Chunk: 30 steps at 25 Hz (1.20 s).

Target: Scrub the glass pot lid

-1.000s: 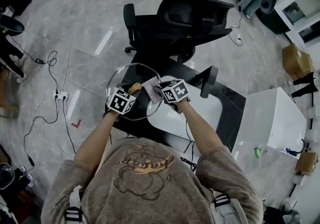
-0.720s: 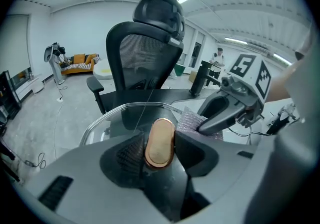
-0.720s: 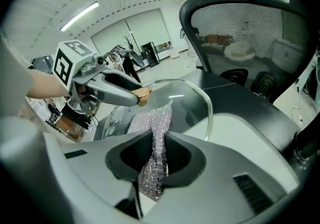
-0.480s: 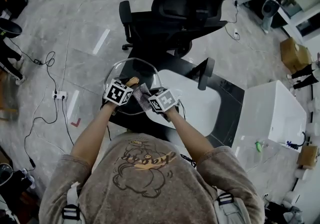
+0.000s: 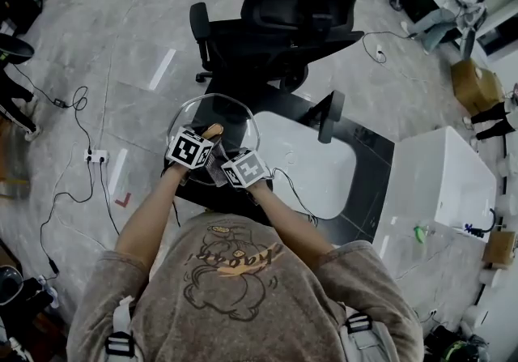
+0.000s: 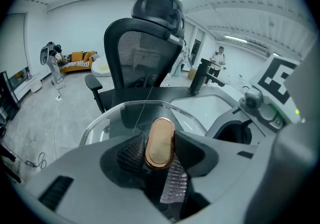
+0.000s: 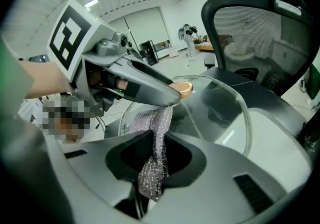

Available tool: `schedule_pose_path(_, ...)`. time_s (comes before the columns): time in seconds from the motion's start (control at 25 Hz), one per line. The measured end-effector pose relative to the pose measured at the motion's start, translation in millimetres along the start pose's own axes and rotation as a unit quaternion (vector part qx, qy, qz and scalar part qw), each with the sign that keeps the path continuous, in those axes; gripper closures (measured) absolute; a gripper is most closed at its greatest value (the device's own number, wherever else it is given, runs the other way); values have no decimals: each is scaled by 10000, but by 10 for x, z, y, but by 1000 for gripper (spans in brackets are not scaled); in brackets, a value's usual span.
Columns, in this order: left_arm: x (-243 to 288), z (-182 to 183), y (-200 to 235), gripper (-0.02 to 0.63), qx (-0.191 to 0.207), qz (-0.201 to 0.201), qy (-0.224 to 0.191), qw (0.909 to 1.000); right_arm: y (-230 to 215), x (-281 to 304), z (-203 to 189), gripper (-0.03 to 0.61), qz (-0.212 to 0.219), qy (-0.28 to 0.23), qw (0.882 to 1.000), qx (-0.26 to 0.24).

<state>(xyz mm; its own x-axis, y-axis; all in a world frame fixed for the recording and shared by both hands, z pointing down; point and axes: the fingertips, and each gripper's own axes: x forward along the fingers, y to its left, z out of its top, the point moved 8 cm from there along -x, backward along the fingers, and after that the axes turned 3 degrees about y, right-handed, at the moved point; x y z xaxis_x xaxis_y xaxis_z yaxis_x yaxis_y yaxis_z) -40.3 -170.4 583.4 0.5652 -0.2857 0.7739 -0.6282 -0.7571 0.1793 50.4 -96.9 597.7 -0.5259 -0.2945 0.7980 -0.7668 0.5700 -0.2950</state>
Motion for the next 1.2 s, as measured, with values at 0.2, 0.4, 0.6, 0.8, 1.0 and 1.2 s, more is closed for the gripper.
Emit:
schedule_pose_path(0.2,-8,9,14,414,-30,-21,15,10000,116,46,-5,499,123,-128,9996,222)
schedule_pose_path(0.4,-16,5,15,416,-15,-53,25,10000,420,-68,4,500,635,-375,9965,387)
schedule_pose_path(0.6,-19,12,24,414,-1,-42,-10,10000,583,97,7,499,940,-358,9940,440)
schedule_pose_path(0.8,-23,-4,18,416,-1,-35,-36,10000,555,203,-93,499,555,-105,9982,216)
schedule_pose_path(1.0,-18,-1,18,414,1,-57,-70,10000,512,171,-206,499,459,52,9987,233)
schedule_pose_path(1.2,-16,-16,23,416,27,-63,-78,9999,425,96,-361,497,495,112,9982,312)
